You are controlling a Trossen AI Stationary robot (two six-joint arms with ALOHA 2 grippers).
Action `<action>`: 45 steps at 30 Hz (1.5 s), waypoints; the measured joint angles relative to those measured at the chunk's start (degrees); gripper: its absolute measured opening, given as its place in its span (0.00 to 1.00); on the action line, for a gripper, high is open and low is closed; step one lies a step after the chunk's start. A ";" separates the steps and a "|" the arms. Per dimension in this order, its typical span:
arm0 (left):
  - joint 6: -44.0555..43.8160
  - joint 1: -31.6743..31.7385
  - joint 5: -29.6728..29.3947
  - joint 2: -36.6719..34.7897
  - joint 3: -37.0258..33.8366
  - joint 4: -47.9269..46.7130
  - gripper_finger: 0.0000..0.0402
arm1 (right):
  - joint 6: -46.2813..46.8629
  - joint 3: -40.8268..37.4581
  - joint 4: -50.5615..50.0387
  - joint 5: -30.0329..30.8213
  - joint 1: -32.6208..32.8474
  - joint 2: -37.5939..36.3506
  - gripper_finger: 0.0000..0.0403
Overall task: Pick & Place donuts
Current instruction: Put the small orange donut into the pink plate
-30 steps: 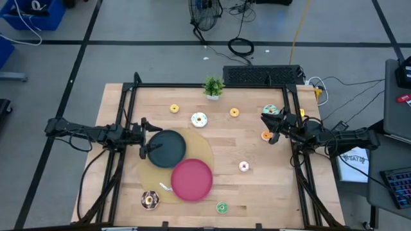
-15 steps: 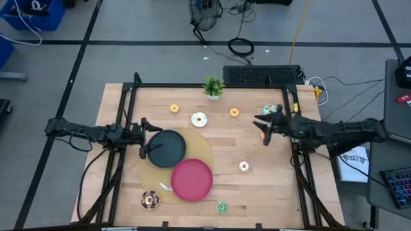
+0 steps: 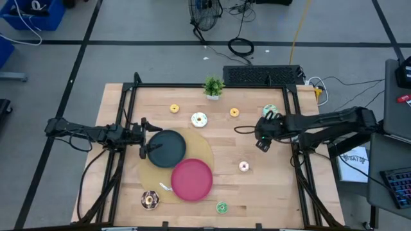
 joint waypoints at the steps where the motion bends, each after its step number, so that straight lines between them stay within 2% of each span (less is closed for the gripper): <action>1: 0.00 -0.01 0.00 0.01 0.01 -0.01 0.91 | 0.31 -0.64 0.40 -0.77 -0.02 0.56 0.62; 7: 0.00 0.01 0.00 0.01 0.01 0.00 0.91 | 1.75 -4.48 3.81 -4.08 -1.17 1.54 0.62; 23: 0.00 0.00 0.00 0.01 0.00 -0.01 0.91 | 4.01 -15.55 15.09 -3.96 -6.16 1.49 0.62; 28: 0.00 0.01 0.00 0.01 -0.01 -0.02 0.91 | 2.95 -16.14 15.44 -4.17 -7.48 1.45 0.62; 36: 0.00 0.01 -0.01 0.01 0.00 -0.01 0.91 | 2.34 -16.12 16.53 -8.18 -7.50 1.21 0.62; 45: 0.00 0.00 0.00 0.01 0.00 0.00 0.91 | 1.33 -16.12 16.96 -8.50 -7.48 0.02 0.62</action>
